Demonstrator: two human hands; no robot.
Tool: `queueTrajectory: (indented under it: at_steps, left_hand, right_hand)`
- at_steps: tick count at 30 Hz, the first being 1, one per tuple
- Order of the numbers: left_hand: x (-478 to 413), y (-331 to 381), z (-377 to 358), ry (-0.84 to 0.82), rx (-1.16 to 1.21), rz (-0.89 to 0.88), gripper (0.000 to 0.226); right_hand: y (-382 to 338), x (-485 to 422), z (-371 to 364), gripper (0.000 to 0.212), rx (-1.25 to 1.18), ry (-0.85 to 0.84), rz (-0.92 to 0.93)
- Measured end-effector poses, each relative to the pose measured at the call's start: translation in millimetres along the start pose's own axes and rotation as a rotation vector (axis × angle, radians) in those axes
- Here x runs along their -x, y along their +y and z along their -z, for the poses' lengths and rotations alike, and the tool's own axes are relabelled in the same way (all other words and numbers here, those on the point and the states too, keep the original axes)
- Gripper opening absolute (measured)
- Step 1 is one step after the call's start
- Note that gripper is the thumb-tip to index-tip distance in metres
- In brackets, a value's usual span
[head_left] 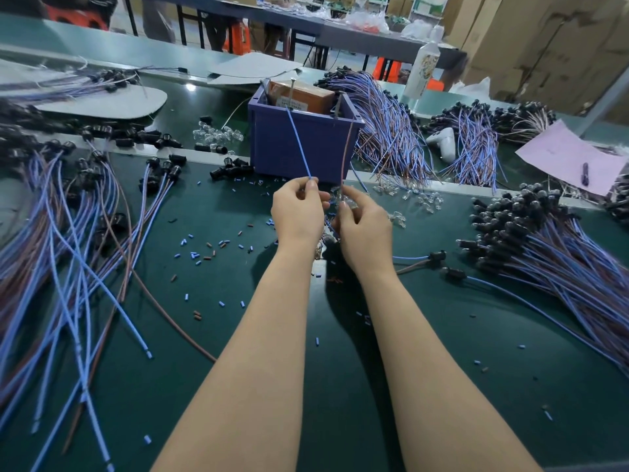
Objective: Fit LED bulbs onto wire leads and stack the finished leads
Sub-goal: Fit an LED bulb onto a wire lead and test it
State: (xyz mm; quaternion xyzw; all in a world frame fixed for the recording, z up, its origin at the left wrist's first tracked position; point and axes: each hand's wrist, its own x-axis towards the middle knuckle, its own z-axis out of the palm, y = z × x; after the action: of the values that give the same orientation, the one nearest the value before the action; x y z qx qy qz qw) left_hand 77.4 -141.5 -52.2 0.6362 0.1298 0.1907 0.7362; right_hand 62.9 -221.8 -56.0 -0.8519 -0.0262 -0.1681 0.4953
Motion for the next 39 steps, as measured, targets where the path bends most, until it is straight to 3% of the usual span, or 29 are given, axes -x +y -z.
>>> queueTrajectory:
  at_steps: [30, 39]
  left_hand:
    - [-0.6, 1.7, 0.3, -0.054, -0.024, -0.003, 0.02]
    - [-0.4, 2.9, 0.6, -0.053, -0.085, -0.013, 0.02]
  right_hand:
    - [1.0, -1.1, -4.4, 0.035, 0.027, 0.0, 0.042]
    - [-1.8, 0.9, -3.9, 0.026, 0.045, -0.004, 0.047]
